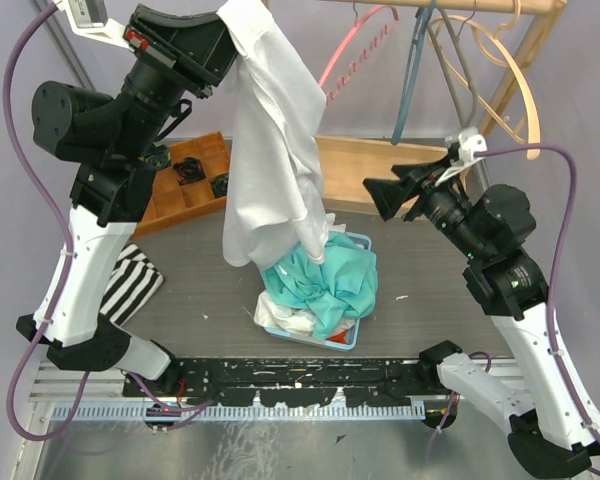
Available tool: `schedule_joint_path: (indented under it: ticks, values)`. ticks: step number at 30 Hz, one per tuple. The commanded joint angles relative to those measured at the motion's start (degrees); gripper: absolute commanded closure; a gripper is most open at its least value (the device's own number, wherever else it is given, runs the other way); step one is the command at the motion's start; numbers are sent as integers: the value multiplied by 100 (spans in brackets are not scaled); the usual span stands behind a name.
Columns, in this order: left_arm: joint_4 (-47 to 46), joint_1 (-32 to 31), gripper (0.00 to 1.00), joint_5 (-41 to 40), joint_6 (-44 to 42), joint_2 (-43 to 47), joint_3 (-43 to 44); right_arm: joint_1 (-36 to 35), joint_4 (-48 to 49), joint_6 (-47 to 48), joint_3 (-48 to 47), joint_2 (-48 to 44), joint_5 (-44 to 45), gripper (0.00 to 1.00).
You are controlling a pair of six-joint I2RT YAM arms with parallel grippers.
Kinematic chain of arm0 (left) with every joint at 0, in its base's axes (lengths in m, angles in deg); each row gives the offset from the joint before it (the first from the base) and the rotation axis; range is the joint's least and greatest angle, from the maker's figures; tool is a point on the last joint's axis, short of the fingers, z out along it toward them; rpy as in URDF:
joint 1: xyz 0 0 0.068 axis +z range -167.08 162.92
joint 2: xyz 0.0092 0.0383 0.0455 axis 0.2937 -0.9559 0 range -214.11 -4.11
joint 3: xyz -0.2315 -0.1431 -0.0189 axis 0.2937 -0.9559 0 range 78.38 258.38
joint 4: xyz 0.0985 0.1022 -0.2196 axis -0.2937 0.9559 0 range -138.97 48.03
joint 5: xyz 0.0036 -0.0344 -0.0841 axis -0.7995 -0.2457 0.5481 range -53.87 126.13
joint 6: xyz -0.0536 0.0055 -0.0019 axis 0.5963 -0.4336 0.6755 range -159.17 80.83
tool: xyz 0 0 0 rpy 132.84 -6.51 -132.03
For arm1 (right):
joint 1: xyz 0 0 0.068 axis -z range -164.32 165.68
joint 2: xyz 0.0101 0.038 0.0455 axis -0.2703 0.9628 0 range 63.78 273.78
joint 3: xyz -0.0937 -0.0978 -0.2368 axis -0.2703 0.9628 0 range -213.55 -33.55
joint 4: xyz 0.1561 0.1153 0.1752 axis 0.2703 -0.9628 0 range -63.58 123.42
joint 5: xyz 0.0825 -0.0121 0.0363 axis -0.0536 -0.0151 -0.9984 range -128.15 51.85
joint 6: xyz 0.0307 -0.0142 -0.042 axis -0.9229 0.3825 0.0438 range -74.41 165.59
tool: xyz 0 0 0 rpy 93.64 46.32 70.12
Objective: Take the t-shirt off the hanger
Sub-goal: Place the T-shirt in the bin.
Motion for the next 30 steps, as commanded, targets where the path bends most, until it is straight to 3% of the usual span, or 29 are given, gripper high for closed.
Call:
schedule_joint_path:
  ticks: [1, 7, 14, 20, 25, 28, 30]
  values:
    - [-290, 16, 100, -96, 138, 57, 169, -3, 427, -293, 634, -438, -1301, 26]
    - [-241, 7, 100, -64, 165, 89, 105, -12, 1123, -651, 1641, -715, -2323, 24]
    - [-177, -33, 100, -63, 156, 119, 72, -502, 2047, -703, 2350, -352, -2516, 22]
    - [-193, -79, 100, -18, 159, 86, 51, -1892, 2081, -42, 2070, 612, -1199, 22]
    - [-187, -95, 100, 12, 131, 230, -129, -2208, 2557, -125, 1963, 1318, 201, 23]
    - [-206, -98, 100, 21, 95, 395, -346, -2218, 3122, -169, 2170, 1389, 330, 34]
    - [-219, -99, 100, 5, 79, 531, -546, -2224, 3521, -206, 2361, 1342, 375, 51]
